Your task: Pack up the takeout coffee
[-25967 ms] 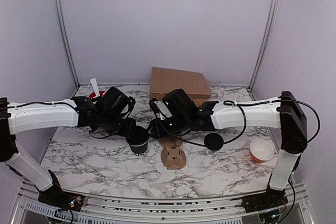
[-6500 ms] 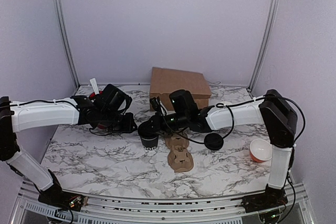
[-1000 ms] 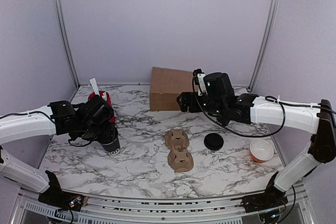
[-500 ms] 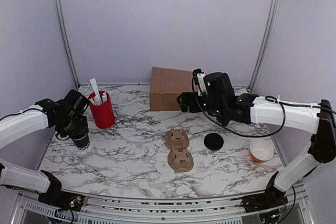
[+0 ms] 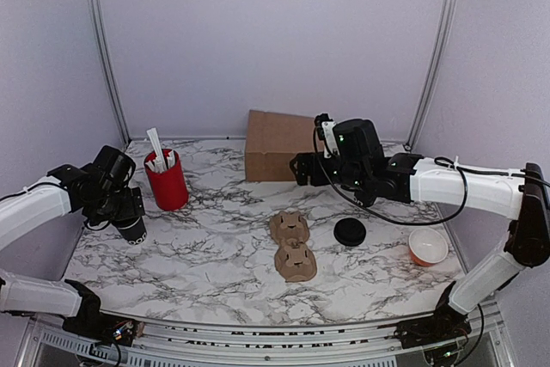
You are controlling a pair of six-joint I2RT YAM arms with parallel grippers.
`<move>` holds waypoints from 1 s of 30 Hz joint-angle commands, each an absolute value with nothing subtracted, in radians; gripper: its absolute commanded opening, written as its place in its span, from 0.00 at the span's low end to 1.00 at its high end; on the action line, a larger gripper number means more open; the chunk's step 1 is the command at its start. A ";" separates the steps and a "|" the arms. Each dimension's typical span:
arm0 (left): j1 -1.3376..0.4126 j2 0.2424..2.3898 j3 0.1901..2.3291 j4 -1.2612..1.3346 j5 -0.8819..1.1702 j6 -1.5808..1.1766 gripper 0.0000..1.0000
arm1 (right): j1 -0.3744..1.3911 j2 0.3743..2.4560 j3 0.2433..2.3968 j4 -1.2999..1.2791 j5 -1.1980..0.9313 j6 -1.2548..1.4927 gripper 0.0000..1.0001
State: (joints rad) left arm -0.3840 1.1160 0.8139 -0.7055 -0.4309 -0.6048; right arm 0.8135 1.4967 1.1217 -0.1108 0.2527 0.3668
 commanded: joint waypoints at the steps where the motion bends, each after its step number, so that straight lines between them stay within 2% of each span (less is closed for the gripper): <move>1: -0.380 1.067 0.829 -0.711 -0.430 -0.594 0.99 | 0.804 1.473 1.177 -0.130 0.258 0.362 0.94; 9: -0.380 0.985 0.931 -0.742 -0.435 -0.544 0.99 | 0.674 1.471 1.185 -0.162 0.169 0.401 0.95; 18: -0.413 0.888 1.024 -0.671 -0.252 -0.447 0.99 | 0.327 1.529 1.155 -0.082 -0.192 0.498 0.94; 23: -0.507 0.865 1.041 -0.587 -0.149 -0.413 0.99 | 0.203 1.652 1.215 -0.005 -0.363 0.524 0.94; 30: -0.657 0.889 1.088 -0.486 -0.081 -0.401 0.99 | 0.162 1.923 1.485 -0.095 -0.441 0.471 0.92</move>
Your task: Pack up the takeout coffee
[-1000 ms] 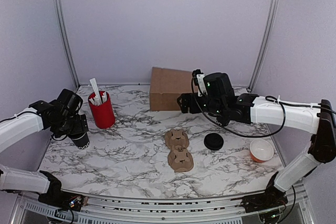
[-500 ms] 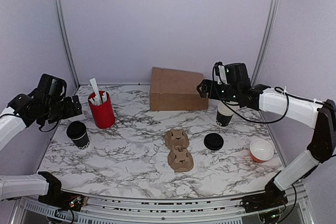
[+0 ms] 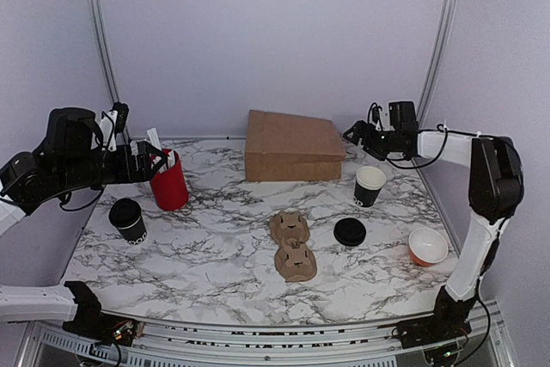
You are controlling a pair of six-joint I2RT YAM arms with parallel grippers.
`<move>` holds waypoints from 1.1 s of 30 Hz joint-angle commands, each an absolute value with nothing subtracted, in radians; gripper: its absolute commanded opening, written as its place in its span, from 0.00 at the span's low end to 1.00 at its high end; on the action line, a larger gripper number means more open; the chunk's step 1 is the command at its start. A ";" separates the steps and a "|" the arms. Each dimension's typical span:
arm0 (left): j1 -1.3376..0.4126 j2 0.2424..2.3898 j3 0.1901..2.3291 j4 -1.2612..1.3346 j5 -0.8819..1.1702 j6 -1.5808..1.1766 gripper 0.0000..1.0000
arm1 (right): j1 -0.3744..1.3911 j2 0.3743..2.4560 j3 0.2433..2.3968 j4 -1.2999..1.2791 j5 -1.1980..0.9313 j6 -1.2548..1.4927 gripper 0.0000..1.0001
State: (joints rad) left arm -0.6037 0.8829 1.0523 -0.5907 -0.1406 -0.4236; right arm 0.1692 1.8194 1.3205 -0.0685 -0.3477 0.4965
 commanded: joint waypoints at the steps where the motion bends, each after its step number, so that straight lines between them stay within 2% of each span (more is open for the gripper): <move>1: -0.668 0.893 1.088 -0.471 -0.080 -0.404 0.99 | 0.161 1.962 1.529 -0.116 -0.443 0.467 0.91; 8: -0.730 0.904 1.102 -0.430 -0.064 -0.405 0.99 | 0.150 2.166 1.823 -0.302 -0.407 0.433 0.86; 12: -0.733 0.902 1.105 -0.430 -0.063 -0.405 0.99 | 0.149 2.234 1.903 -0.347 -0.445 0.430 0.84; 24: -0.745 0.925 1.114 -0.382 -0.046 -0.456 0.99 | 0.163 2.286 1.912 -0.314 -0.568 0.479 0.78; 33: -0.761 0.964 1.119 -0.366 -0.058 -0.475 0.99 | 0.178 2.251 1.874 -0.313 -0.577 0.482 0.75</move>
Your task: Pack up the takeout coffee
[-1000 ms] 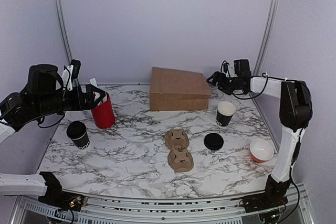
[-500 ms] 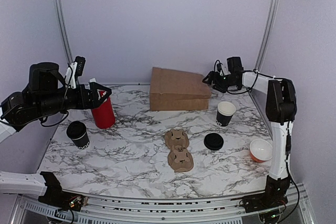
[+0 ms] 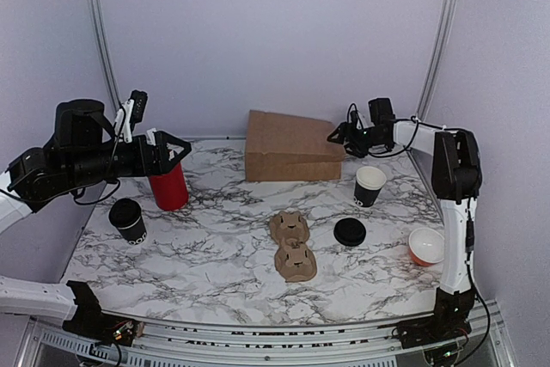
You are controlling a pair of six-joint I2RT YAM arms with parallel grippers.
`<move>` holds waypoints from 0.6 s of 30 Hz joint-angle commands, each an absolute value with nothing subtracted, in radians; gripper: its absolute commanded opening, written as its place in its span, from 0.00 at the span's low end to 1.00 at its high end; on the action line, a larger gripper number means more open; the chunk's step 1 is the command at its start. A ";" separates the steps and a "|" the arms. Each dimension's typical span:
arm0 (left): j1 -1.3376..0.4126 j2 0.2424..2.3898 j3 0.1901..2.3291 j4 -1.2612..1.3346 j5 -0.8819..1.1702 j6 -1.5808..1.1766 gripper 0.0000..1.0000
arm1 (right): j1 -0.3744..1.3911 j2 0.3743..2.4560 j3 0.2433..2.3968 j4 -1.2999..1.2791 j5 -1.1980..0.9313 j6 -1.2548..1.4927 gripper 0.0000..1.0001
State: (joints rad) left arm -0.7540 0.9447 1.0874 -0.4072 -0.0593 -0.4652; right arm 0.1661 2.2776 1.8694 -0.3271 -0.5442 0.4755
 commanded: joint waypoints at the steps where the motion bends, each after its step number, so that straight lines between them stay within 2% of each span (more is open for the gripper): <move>1: -0.761 0.971 1.120 -0.365 -0.057 -0.474 0.99 | 0.180 2.255 1.876 -0.302 -0.594 0.483 0.74; 10: -0.765 1.020 1.119 -0.356 -0.079 -0.506 0.99 | 0.226 2.335 2.014 -0.328 -0.706 0.506 0.63; 13: -0.767 1.020 1.096 -0.353 -0.094 -0.540 0.99 | 0.229 2.328 2.029 -0.301 -0.736 0.539 0.49; 18: -0.778 1.010 1.062 -0.347 -0.118 -0.598 0.99 | 0.248 2.321 2.124 -0.318 -0.778 0.557 0.13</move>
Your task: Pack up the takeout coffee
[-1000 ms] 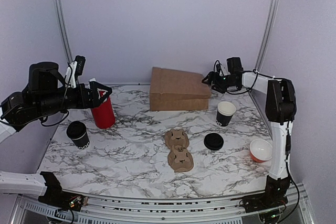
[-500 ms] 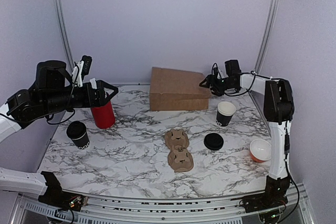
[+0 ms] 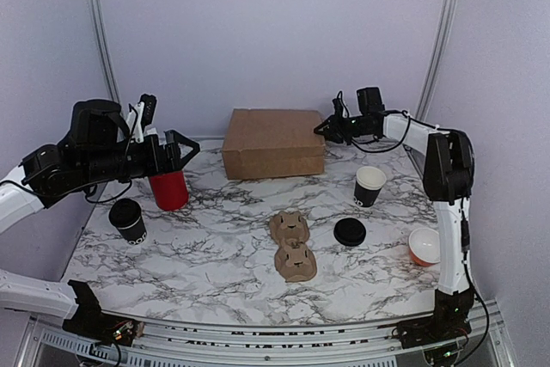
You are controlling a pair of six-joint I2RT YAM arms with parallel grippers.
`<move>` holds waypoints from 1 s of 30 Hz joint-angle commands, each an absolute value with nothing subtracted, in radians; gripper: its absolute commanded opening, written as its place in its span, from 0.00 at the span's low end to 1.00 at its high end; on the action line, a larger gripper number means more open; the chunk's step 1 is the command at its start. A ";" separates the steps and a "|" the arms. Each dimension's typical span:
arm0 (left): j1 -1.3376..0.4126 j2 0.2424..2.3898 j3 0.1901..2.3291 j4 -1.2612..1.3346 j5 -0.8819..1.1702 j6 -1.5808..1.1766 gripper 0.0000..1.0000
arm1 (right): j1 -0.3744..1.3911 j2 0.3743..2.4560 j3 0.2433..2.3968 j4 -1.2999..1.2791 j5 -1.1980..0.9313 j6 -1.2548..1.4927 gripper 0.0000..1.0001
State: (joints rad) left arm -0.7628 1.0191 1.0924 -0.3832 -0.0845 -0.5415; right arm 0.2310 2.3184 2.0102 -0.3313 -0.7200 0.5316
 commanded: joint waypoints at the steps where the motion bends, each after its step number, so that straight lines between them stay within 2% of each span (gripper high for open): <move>1: -0.786 1.005 1.051 -0.342 -0.127 -0.606 0.99 | 0.255 2.318 2.157 -0.326 -0.782 0.557 0.08; 4: -0.817 0.987 1.012 -0.318 -0.177 -0.625 0.99 | 0.277 2.305 2.212 -0.330 -0.782 0.569 0.00; 10: -0.860 0.923 0.975 -0.319 -0.259 -0.665 0.99 | 0.328 2.259 2.341 -0.403 -0.726 0.574 0.00; 17: -0.860 0.888 0.980 -0.347 -0.229 -0.637 0.99 | 0.464 2.085 2.334 -0.515 -0.543 0.536 0.00; 24: -0.861 0.855 0.969 -0.352 -0.278 -0.670 0.99 | 0.589 1.906 2.266 -0.690 -0.347 0.482 0.00; 30: -0.861 0.861 0.972 -0.352 -0.288 -0.726 0.99 | 0.722 1.756 2.104 -0.751 -0.202 0.467 0.00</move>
State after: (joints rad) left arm -0.8566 0.8608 0.9726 -0.3492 -0.2661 -0.6830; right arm 0.6529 1.8194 2.1948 -0.6617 -0.3565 0.5007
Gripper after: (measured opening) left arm 0.991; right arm 0.006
